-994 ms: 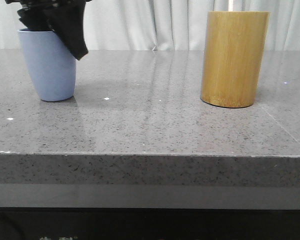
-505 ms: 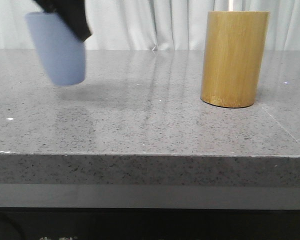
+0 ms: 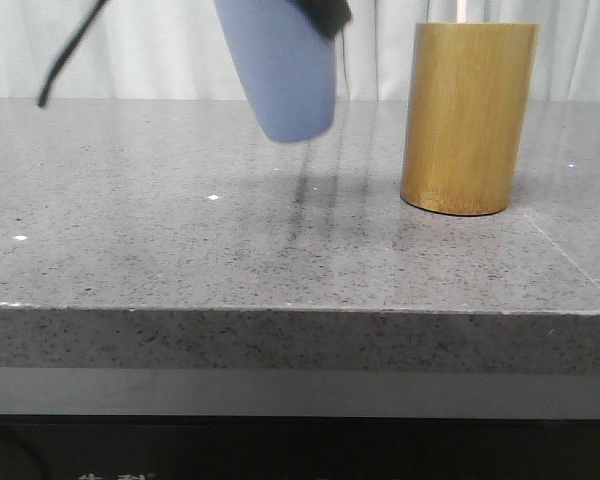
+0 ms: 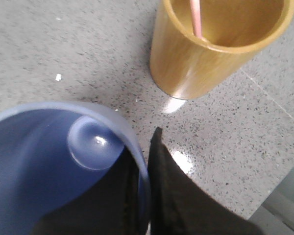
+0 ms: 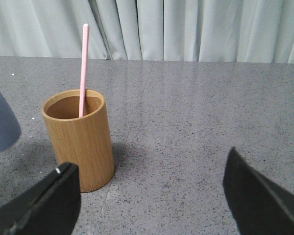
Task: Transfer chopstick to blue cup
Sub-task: 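Grip the blue cup rim with the left gripper and carry it toward the bamboo holder, then set the blue cup down beside the bamboo holder and release it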
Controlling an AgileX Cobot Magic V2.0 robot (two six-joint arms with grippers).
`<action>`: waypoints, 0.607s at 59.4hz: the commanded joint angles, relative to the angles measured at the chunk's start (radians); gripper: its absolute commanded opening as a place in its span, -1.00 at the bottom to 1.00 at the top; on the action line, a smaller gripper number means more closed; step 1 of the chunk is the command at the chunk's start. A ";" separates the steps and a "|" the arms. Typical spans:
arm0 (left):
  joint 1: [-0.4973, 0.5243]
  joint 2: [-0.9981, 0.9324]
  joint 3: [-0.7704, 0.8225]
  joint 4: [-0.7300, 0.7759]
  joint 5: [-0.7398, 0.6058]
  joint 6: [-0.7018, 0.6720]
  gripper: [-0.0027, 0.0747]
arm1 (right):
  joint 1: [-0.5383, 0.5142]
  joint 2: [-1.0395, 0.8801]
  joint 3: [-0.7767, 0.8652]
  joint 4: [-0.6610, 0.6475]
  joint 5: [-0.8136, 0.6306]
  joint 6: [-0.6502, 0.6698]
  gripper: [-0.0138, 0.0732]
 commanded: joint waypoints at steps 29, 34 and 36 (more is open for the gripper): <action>-0.014 0.013 -0.033 -0.014 -0.015 -0.001 -0.94 | -0.003 0.016 -0.033 0.005 -0.079 -0.003 0.71; -0.014 0.013 -0.033 -0.014 -0.015 -0.001 -0.80 | -0.003 0.016 -0.033 0.005 -0.079 -0.003 0.71; -0.014 0.013 -0.033 -0.014 -0.017 -0.001 -0.74 | -0.003 0.016 -0.033 0.005 -0.079 -0.003 0.71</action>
